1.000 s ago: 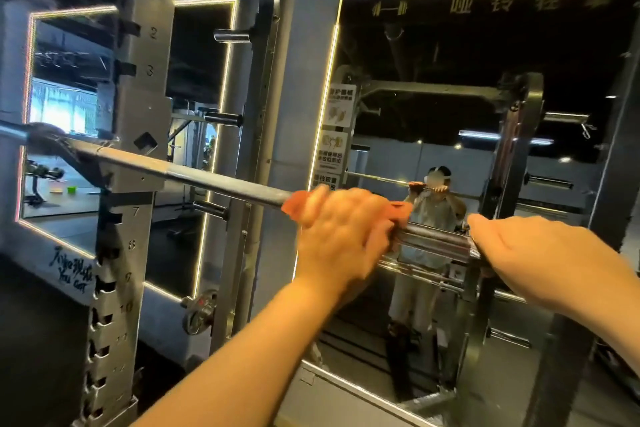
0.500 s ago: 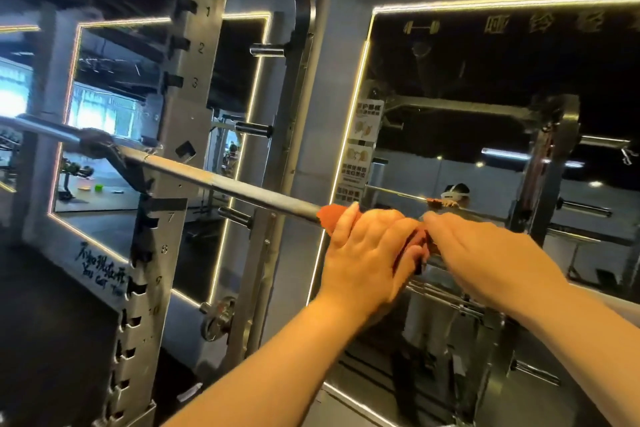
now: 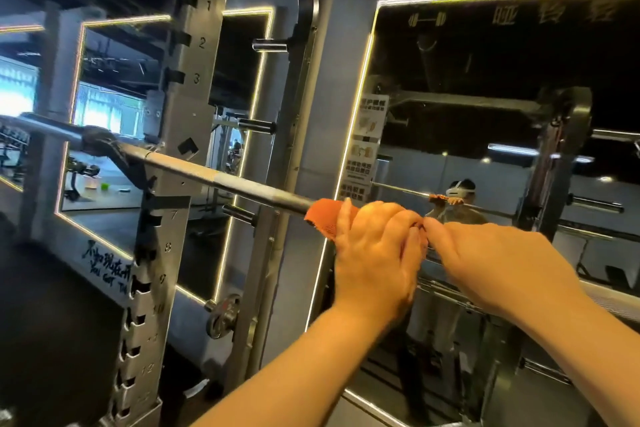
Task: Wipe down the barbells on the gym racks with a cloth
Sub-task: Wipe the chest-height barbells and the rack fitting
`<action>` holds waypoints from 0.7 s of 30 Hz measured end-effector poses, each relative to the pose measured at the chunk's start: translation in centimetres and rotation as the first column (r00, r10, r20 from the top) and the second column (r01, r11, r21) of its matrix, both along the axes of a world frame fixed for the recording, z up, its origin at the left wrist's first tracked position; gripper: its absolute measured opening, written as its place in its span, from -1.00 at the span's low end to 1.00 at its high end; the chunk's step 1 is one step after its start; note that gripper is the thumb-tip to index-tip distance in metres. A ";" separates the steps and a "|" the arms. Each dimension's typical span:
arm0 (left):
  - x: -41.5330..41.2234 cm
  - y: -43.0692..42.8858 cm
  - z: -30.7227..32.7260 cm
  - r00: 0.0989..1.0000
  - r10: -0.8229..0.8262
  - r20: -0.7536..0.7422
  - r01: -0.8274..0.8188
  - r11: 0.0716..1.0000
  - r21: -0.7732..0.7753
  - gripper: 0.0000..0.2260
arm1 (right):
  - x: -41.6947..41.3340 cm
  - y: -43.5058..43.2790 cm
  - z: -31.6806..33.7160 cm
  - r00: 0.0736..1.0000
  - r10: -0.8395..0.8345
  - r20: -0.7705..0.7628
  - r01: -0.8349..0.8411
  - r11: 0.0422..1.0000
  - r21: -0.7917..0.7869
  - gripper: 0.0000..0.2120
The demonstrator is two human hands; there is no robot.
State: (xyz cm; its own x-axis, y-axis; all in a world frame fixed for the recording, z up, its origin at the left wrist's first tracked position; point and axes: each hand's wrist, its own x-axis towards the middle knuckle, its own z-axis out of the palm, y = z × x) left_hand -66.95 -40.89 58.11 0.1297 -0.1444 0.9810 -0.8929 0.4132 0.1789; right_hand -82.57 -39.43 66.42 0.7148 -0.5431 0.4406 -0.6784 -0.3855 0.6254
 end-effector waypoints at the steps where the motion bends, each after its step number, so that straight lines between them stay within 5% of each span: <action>1: 1.1 -0.1 -0.1 0.996 0.022 0.081 -0.024 1.000 0.014 -0.70 | 0.0 0.0 -0.1 1.000 -0.010 -0.018 0.010 1.000 -0.011 -0.59; 3: 3.8 -0.2 0.2 0.980 0.065 0.189 -0.076 0.996 0.054 -0.69 | -0.2 -0.2 -0.2 0.999 -0.033 -0.029 0.032 0.999 -0.039 -0.57; 5: 6.7 -0.3 0.8 0.987 0.076 0.143 -0.086 0.994 0.064 -0.72 | -0.4 -0.3 -0.3 0.999 -0.034 -0.003 0.034 0.999 -0.040 -0.51; 10: 12.5 -0.6 1.8 0.910 0.051 -0.412 -0.026 0.998 0.065 -0.70 | -0.4 0.1 -0.2 0.996 -0.092 -0.020 0.091 0.995 -0.035 -0.48; 13: 9.3 -0.2 2.6 0.823 -0.046 -0.566 0.102 0.993 0.067 -0.78 | -0.3 0.2 -0.3 0.995 -0.098 -0.030 0.096 0.993 -0.064 -0.56; 17: 2.7 1.4 0.8 0.978 -0.076 -0.193 0.101 0.987 0.124 -0.74 | -0.1 -1.1 0.1 0.996 -0.091 0.014 0.091 0.995 0.048 -0.77; 21: 6.1 0.8 0.0 0.991 0.045 0.125 -0.066 0.984 0.167 -0.72 | 2.4 -1.3 0.6 0.996 -0.075 -0.046 0.075 0.997 0.013 -0.77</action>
